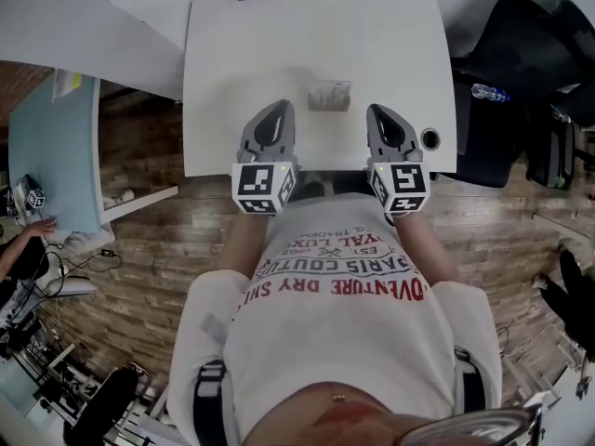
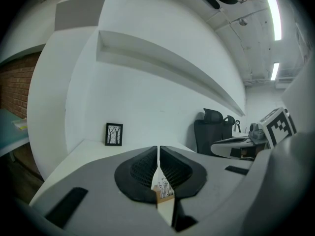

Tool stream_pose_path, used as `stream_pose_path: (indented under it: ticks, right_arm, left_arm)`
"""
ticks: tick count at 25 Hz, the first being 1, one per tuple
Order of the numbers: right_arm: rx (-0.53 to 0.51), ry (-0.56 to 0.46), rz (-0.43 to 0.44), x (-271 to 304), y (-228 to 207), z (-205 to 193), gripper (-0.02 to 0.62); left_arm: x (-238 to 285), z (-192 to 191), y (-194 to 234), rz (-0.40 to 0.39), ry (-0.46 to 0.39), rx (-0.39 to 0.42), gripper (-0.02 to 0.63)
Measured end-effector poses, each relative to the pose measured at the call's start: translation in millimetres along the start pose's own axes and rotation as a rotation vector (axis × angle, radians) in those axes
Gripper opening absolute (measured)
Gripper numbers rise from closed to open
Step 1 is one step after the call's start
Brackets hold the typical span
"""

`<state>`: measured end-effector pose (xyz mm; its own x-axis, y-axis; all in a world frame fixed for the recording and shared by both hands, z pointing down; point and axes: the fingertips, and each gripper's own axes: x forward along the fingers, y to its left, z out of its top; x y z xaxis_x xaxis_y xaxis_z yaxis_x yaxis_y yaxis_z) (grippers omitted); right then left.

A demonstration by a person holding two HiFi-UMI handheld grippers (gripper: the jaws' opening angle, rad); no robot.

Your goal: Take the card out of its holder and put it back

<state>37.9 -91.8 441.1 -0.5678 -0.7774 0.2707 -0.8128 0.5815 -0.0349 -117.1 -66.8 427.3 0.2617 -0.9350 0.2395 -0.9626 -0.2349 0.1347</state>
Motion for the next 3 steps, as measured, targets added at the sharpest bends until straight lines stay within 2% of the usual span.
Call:
stream_pose_path:
  ticks: [3]
  right_arm:
    - [-0.008, -0.004, 0.003, 0.4, -2.3, 1.4, 0.025]
  left_arm:
    - [0.7, -0.5, 1.5, 0.013, -0.001, -0.007, 0.037]
